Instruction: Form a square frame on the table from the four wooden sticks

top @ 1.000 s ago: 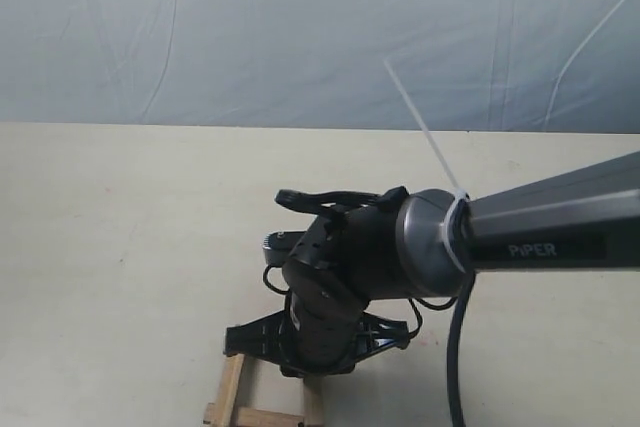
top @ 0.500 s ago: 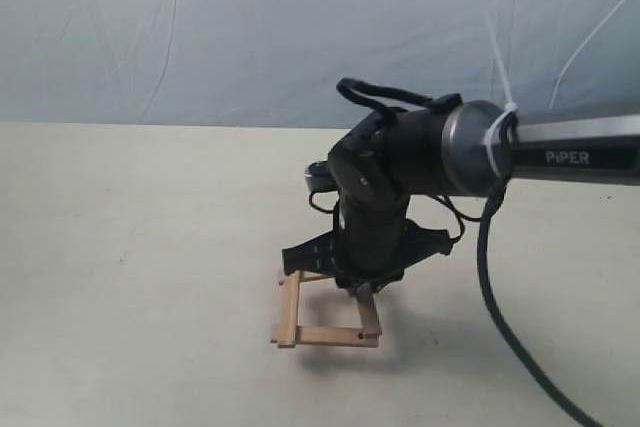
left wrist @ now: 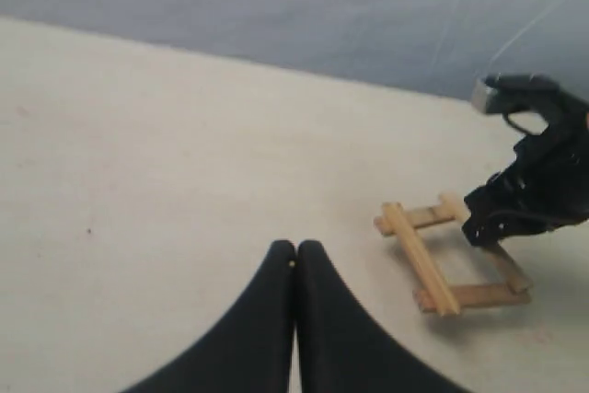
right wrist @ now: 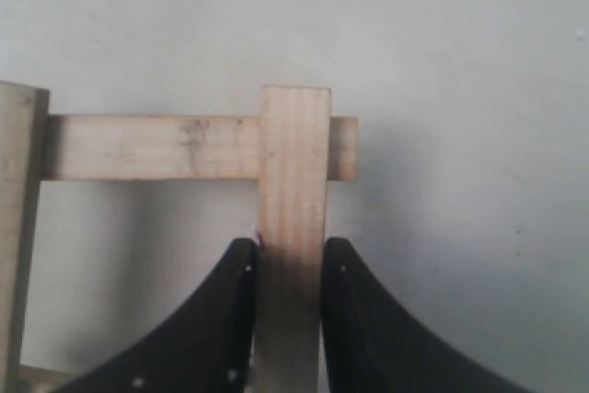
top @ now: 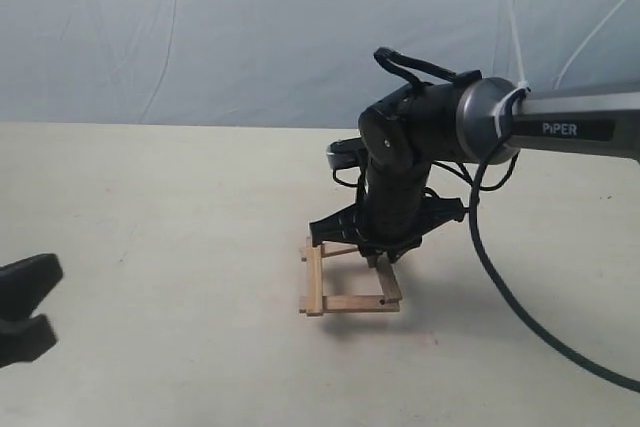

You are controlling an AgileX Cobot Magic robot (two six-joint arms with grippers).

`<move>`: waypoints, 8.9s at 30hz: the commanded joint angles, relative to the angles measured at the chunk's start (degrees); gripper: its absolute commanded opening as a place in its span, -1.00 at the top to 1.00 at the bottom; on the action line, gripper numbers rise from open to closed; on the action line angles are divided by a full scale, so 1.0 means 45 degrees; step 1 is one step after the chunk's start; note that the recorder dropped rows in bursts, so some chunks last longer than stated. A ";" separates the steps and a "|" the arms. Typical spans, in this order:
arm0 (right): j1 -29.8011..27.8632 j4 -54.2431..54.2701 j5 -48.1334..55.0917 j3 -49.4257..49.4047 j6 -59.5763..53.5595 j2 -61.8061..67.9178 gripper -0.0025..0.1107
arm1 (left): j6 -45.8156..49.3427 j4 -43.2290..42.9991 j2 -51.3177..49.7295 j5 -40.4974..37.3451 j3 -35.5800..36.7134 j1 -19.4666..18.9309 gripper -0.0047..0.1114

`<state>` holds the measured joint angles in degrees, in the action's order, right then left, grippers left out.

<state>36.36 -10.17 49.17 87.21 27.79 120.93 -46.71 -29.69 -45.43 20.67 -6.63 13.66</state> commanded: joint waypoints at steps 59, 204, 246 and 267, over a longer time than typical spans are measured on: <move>-0.0068 0.3330 -0.1149 0.0367 -0.1180 0.0775 0.97 | -0.8231 -1.0229 -1.4321 0.3389 -0.8073 0.0354 0.92; -0.8053 0.1907 -0.6168 -1.9379 -0.7152 -2.6873 0.97 | 1.0102 0.6954 0.8443 -0.5944 0.1099 -0.3683 0.92; -0.8079 0.2432 -0.6229 -1.9379 -0.7066 -2.6873 0.97 | 1.0137 0.6519 1.0096 -0.8869 0.1473 -0.2758 0.92; -0.8079 0.2432 -0.6229 -1.9379 -0.7066 -2.6873 0.97 | 1.0137 0.6519 1.0096 -0.8869 0.1473 -0.2758 0.92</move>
<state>0.37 0.86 21.66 -0.14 -4.14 0.40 -1.30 0.00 -0.38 -19.55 -0.19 0.78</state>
